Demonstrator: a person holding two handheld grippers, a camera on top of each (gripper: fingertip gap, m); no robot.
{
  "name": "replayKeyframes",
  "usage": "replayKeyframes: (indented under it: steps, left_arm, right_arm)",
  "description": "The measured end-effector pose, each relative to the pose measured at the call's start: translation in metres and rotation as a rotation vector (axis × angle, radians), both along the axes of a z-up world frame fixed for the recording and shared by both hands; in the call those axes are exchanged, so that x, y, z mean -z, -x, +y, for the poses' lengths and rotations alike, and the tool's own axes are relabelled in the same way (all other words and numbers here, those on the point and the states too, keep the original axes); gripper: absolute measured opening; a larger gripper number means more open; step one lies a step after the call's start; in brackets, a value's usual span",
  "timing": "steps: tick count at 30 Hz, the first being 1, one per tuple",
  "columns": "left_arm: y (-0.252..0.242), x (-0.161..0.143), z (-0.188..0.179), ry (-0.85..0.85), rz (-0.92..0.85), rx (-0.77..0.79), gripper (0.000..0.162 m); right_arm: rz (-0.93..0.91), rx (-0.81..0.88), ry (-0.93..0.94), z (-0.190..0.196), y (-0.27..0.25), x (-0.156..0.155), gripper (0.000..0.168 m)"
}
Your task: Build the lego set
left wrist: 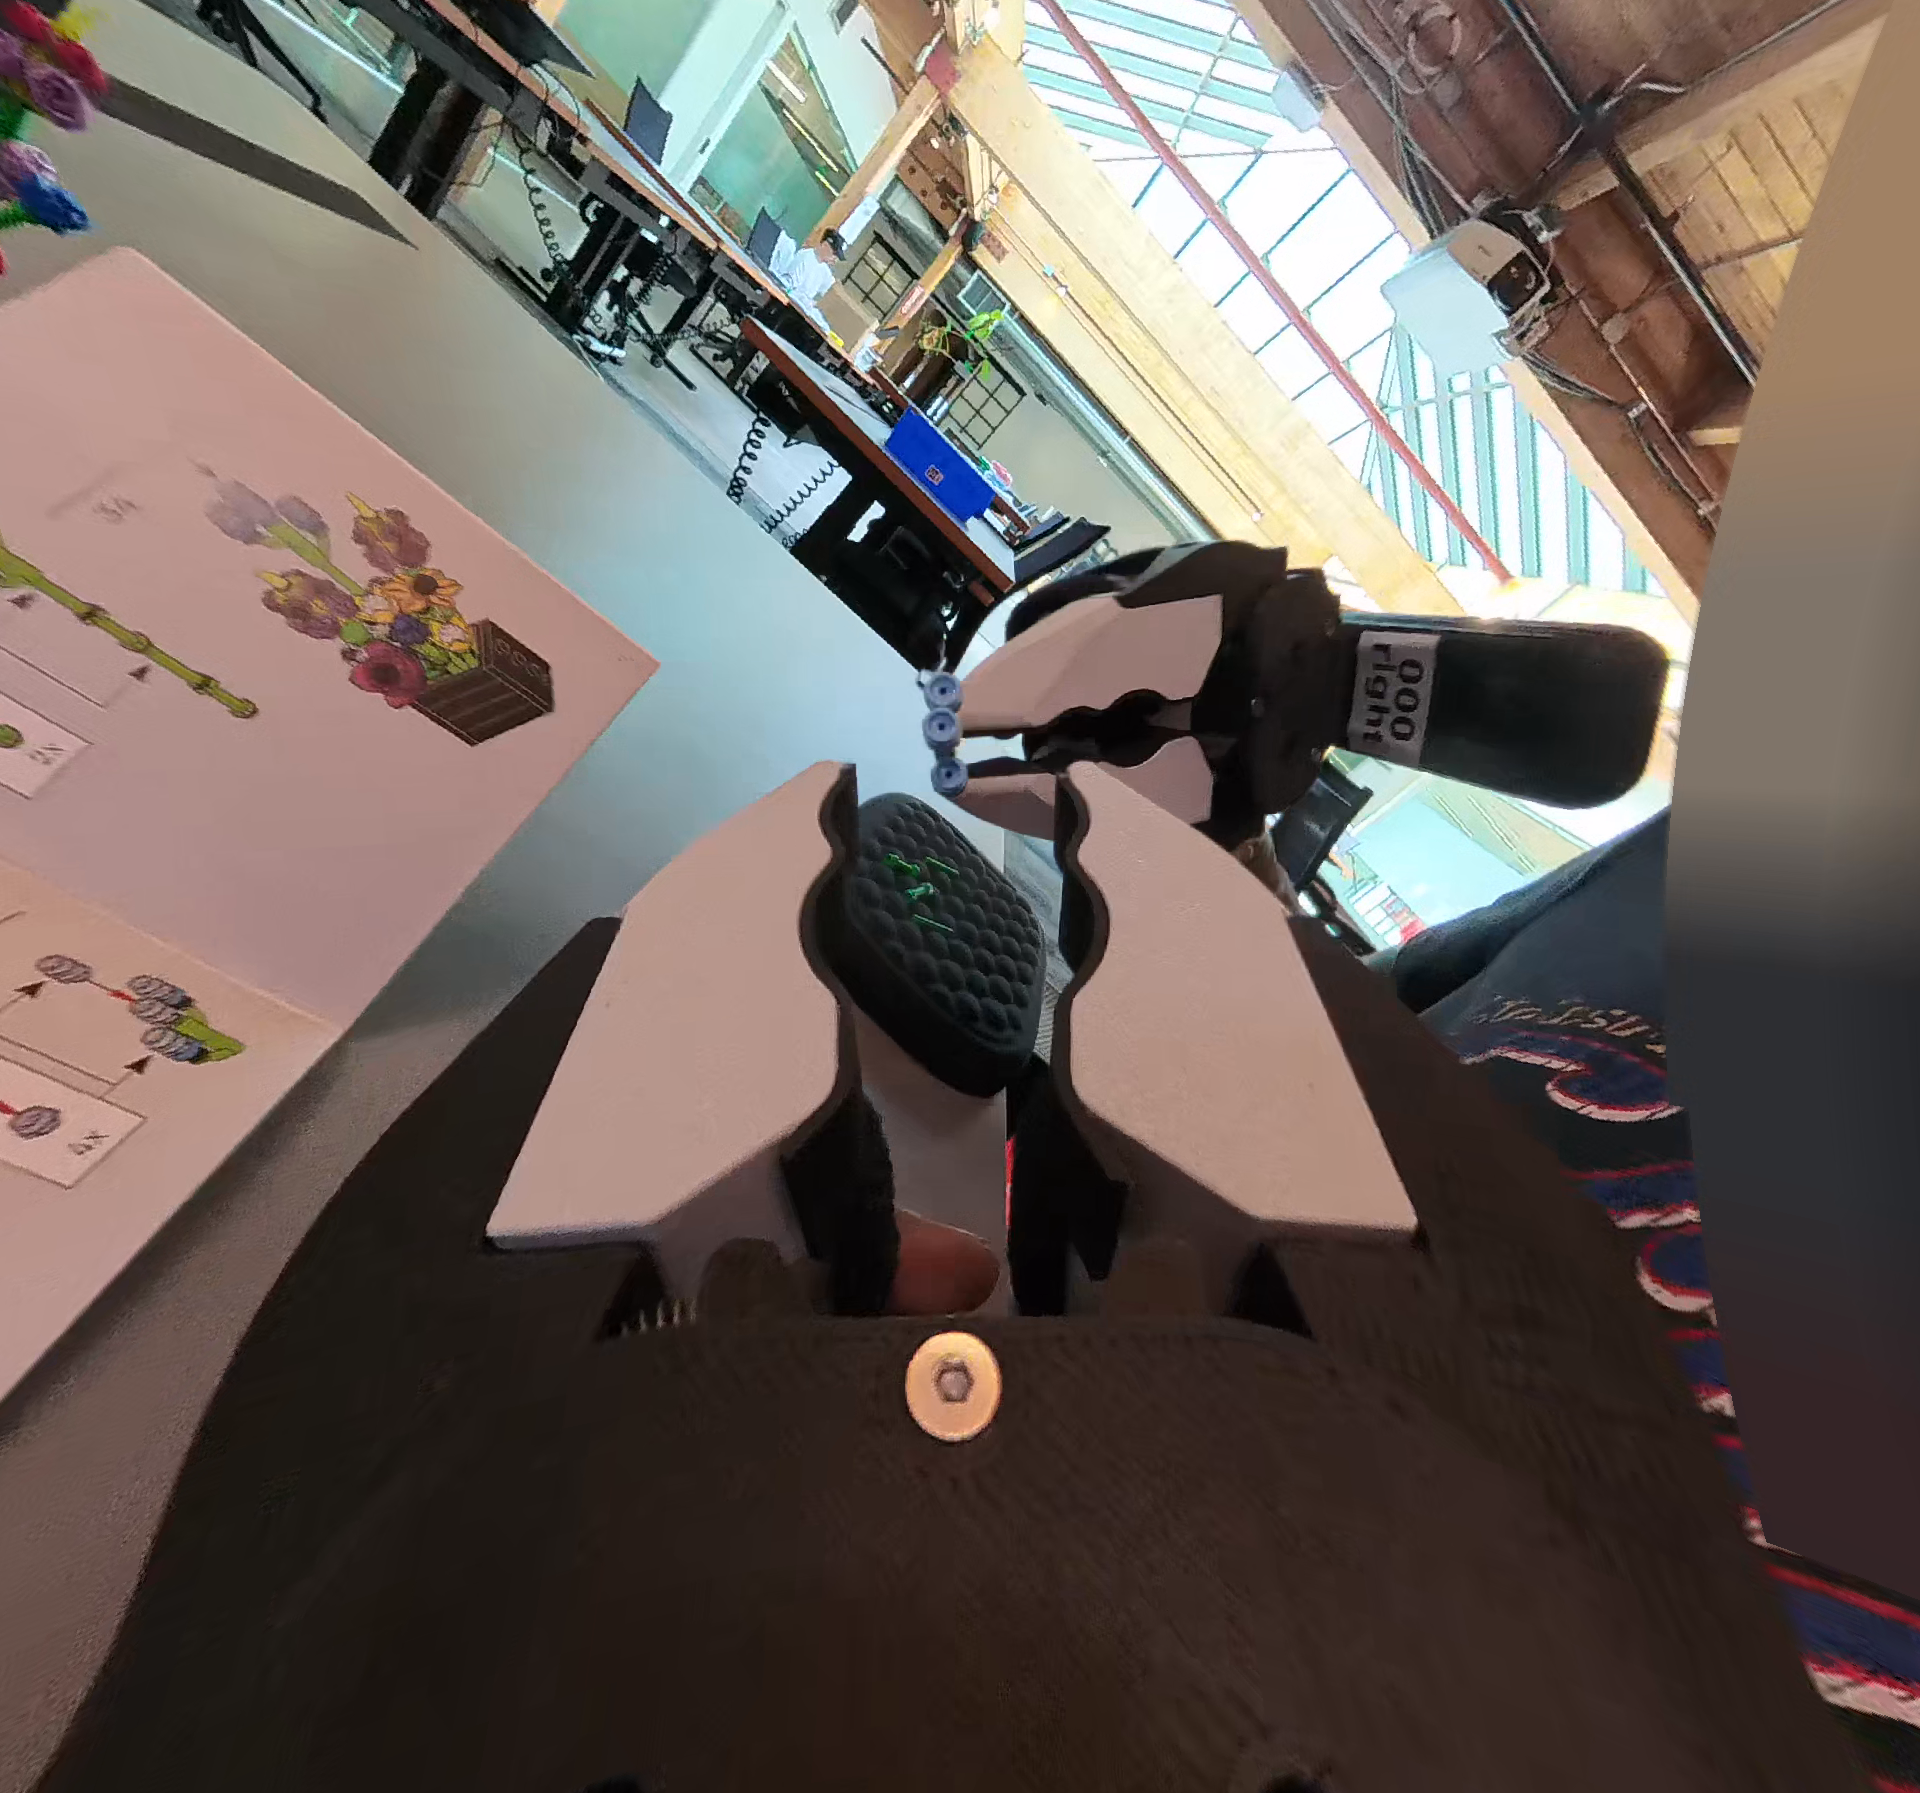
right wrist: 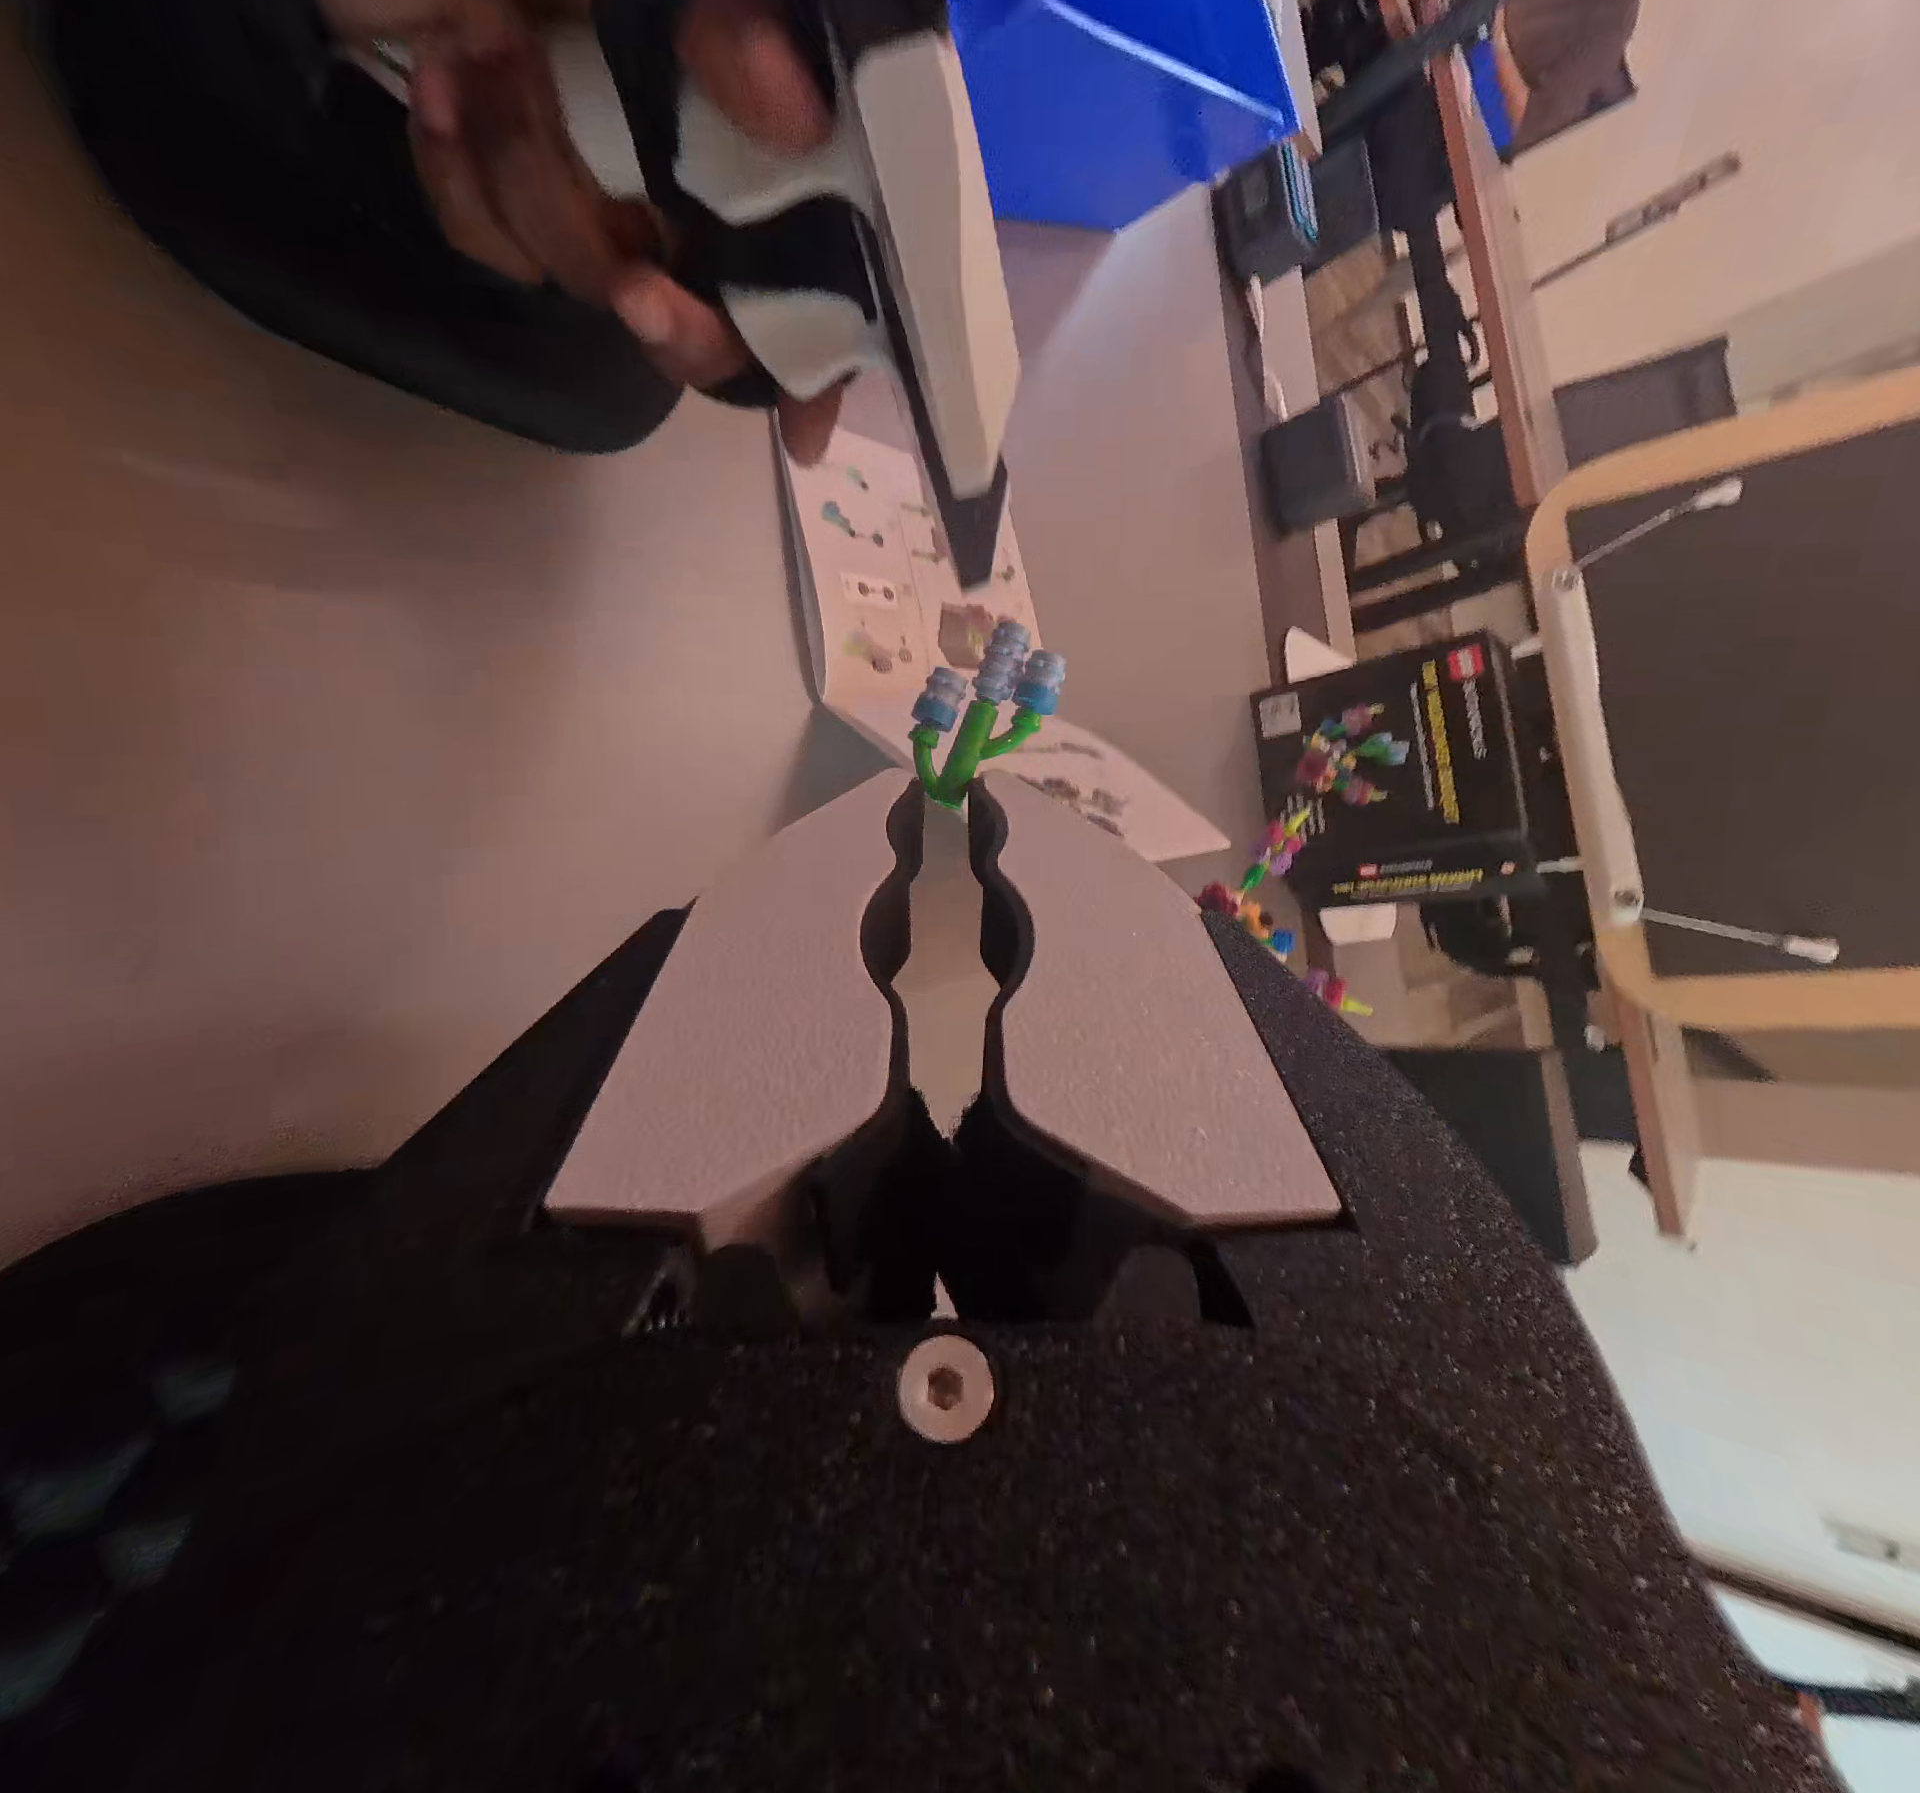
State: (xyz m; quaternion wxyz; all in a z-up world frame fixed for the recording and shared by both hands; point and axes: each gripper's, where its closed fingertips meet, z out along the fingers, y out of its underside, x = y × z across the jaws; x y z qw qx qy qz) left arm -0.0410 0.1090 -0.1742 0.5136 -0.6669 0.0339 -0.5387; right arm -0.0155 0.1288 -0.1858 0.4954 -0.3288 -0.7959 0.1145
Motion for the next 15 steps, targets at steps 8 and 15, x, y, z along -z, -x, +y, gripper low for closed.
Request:
replayKeyframes:
  steps: [8, 15]
  left_arm:
    - [-0.019, 0.005, -0.003, 0.011, 0.039, 0.041, 0.023]
    - [-0.023, 0.004, -0.01, -0.026, 0.061, 0.059, 0.007]
  right_arm:
    - [-0.018, -0.128, -0.111, -0.025, 0.009, -0.005, 0.008]
    - [-0.039, -0.148, -0.214, -0.027, 0.009, -0.005, 0.008]
